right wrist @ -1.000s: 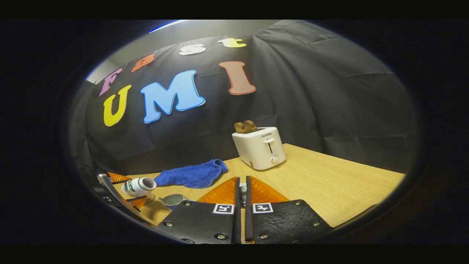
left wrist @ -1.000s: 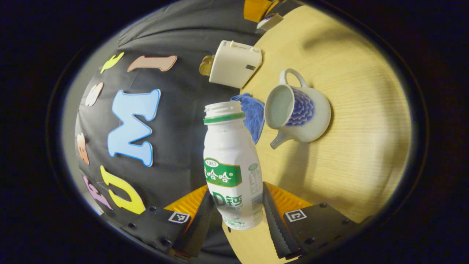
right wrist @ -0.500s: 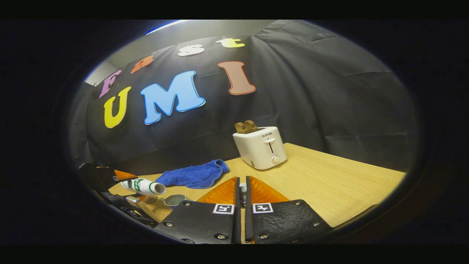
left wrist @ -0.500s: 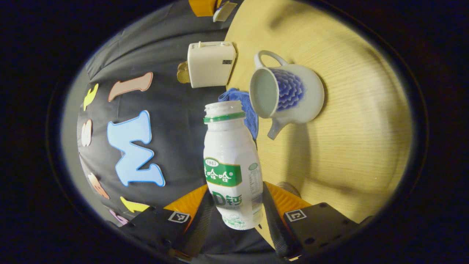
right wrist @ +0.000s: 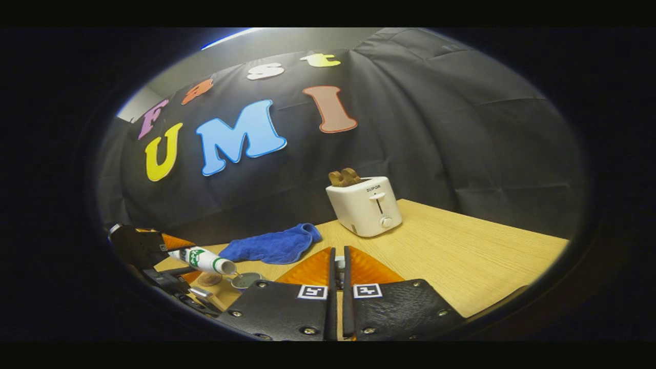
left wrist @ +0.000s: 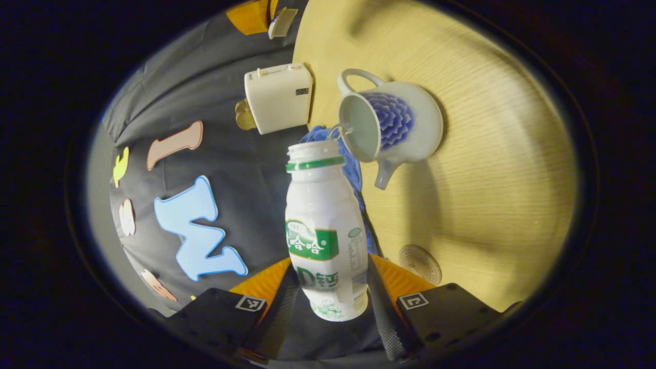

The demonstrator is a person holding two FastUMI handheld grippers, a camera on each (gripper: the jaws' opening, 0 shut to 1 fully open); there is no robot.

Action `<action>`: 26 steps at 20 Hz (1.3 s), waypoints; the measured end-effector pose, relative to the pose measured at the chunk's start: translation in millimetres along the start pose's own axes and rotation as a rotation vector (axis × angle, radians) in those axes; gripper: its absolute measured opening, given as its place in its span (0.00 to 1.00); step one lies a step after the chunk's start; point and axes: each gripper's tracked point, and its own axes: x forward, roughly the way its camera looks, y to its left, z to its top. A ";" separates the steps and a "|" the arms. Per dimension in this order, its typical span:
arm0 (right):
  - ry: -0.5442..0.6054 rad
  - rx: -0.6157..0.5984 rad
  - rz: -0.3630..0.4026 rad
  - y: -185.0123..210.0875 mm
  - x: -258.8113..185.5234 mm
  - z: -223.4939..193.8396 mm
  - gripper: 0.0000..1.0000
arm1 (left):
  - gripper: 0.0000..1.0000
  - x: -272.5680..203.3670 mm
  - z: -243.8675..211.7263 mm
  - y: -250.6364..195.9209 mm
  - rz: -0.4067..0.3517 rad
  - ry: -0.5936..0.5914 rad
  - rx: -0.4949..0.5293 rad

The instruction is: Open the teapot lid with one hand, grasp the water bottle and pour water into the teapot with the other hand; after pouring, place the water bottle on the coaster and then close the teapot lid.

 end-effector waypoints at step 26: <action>0.007 0.018 0.006 -1.0 1.1 -1.6 0.04 | 0.85 4.5 -8.6 10.2 0.044 0.033 0.096</action>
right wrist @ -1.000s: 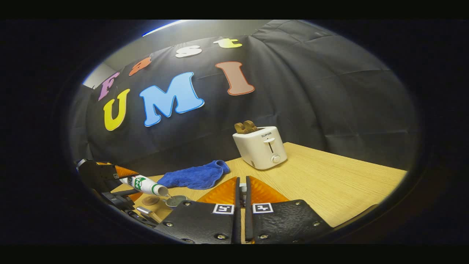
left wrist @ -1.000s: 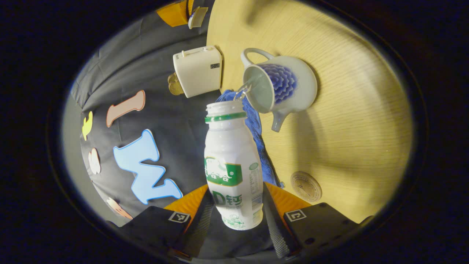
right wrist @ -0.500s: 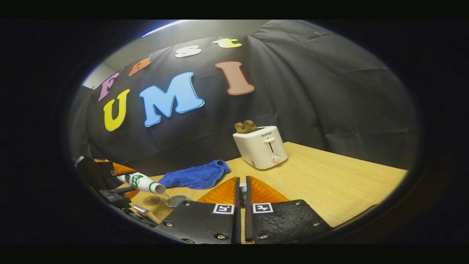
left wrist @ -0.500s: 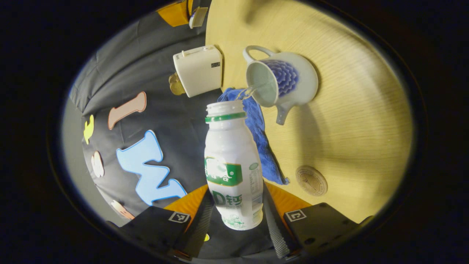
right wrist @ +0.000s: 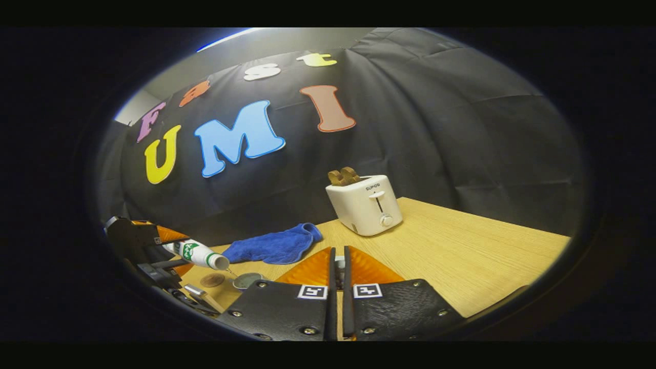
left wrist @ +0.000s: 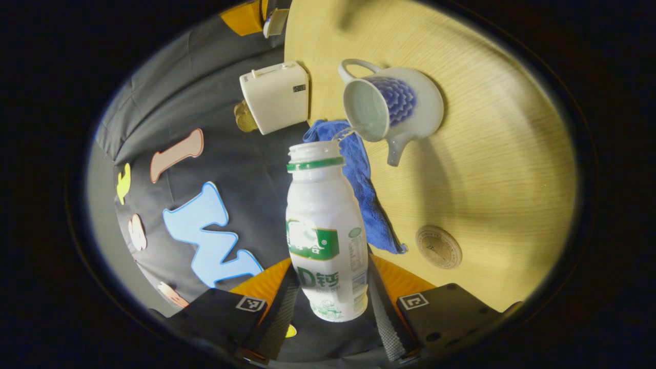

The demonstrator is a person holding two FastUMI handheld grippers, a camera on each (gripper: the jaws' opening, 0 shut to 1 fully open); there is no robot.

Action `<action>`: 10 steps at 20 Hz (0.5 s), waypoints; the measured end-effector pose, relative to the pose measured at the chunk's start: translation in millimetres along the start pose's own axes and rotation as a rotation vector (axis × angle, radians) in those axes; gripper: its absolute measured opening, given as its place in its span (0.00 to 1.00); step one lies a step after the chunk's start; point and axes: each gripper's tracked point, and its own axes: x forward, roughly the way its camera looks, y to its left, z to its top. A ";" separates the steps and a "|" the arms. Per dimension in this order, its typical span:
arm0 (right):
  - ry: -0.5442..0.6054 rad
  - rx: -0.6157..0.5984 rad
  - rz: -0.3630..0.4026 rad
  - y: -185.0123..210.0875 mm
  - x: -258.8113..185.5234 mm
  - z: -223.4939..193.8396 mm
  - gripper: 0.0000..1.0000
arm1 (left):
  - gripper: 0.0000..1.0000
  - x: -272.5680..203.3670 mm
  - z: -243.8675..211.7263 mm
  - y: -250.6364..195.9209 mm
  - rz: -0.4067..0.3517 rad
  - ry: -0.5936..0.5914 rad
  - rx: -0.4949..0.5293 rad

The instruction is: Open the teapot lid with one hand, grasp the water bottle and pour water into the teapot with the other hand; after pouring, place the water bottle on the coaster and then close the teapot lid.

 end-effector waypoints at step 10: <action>0.003 0.007 0.001 -0.5 0.5 -0.2 0.21 | 0.79 1.3 -1.3 3.7 0.007 -0.003 0.056</action>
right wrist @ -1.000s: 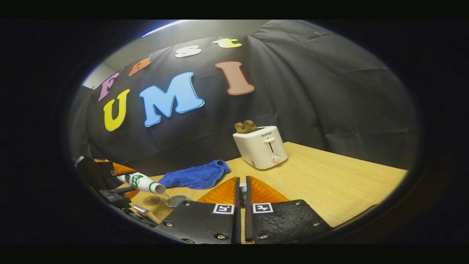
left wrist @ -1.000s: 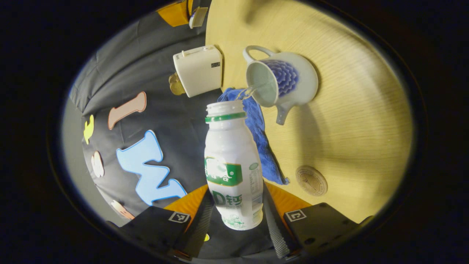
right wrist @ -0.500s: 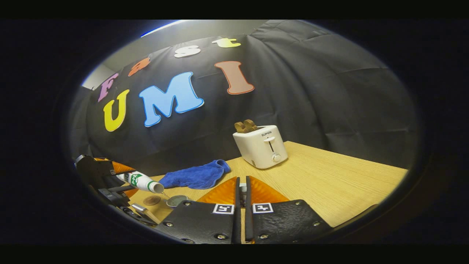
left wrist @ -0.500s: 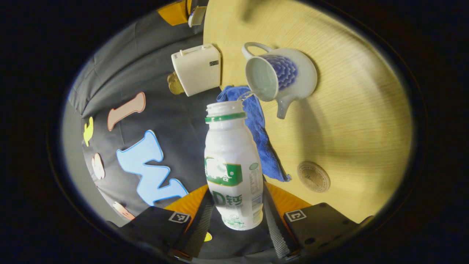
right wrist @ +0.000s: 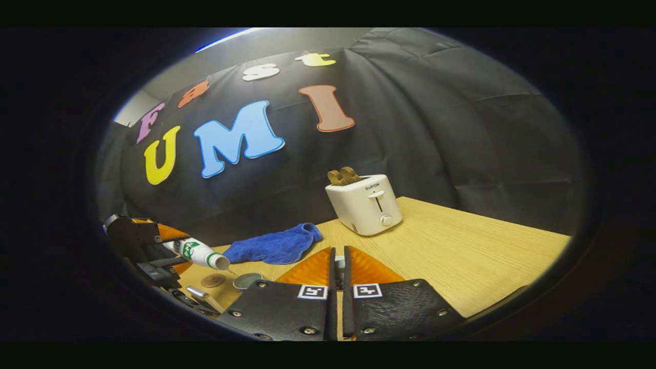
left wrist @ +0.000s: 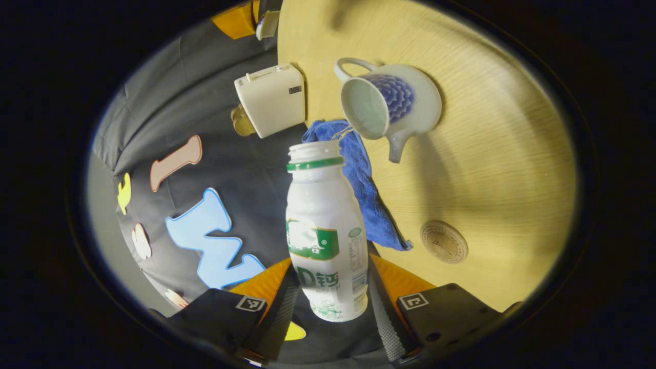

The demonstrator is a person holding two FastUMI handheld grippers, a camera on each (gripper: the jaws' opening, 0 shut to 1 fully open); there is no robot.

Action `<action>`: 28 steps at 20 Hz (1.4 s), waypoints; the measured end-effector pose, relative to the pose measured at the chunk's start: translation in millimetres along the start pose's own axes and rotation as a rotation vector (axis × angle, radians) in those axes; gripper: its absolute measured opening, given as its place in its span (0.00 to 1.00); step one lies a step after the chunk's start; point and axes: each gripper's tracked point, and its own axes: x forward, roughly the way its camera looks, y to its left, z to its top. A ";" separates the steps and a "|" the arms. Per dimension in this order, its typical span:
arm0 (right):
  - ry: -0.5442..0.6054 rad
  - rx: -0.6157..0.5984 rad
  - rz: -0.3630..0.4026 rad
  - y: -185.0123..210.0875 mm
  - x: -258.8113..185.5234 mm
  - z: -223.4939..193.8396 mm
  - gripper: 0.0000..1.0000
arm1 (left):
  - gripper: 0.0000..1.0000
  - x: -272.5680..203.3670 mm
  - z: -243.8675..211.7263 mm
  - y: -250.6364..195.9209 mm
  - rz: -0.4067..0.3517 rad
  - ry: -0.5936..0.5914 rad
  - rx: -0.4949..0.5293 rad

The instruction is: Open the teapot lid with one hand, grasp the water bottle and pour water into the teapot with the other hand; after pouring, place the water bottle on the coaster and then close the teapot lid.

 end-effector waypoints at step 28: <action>0.007 0.020 0.007 -0.9 0.0 -0.4 0.21 | 0.84 -1.0 6.1 13.5 -0.008 -0.035 0.255</action>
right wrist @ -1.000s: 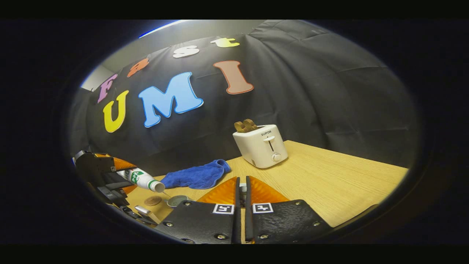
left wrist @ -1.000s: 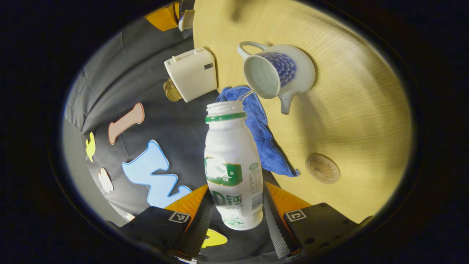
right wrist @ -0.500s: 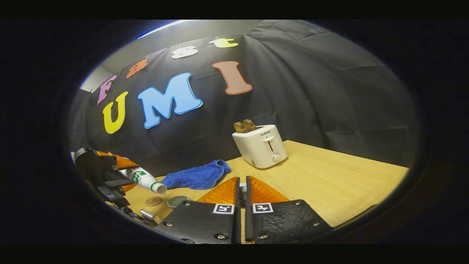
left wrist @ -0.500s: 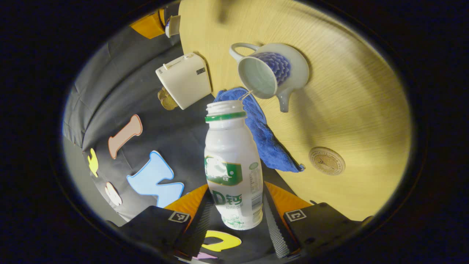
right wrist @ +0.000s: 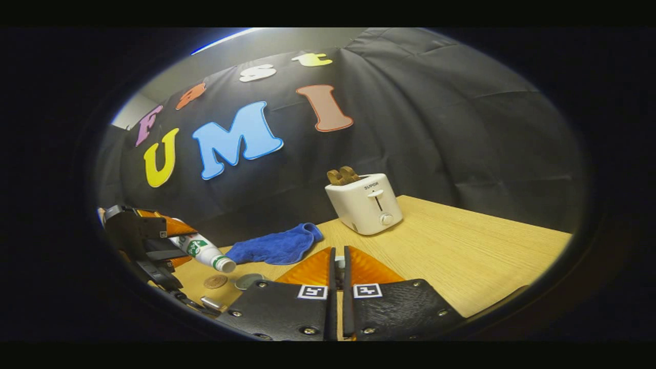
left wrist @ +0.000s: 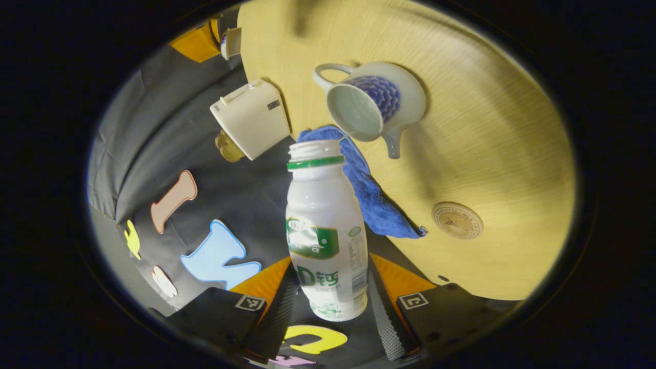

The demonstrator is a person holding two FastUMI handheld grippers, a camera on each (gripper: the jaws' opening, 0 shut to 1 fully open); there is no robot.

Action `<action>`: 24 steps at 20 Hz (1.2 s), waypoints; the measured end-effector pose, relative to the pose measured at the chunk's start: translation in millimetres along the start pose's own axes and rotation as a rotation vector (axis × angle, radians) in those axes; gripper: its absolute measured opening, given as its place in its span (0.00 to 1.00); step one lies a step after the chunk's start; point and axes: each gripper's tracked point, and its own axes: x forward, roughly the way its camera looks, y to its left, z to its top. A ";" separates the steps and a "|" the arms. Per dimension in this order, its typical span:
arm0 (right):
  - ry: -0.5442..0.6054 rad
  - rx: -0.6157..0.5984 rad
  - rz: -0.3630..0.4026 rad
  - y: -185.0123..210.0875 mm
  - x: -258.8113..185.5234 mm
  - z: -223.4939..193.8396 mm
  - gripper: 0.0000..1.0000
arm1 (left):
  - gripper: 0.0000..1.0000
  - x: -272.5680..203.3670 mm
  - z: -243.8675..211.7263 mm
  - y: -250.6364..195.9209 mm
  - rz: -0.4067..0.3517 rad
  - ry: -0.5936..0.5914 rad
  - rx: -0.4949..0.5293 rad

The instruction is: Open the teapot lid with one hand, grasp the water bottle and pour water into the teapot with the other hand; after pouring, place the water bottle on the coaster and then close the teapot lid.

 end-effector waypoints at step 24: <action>0.031 -0.027 0.070 19.0 4.7 -11.9 0.00 | 0.79 -3.4 7.3 -23.1 0.007 -0.108 -0.480</action>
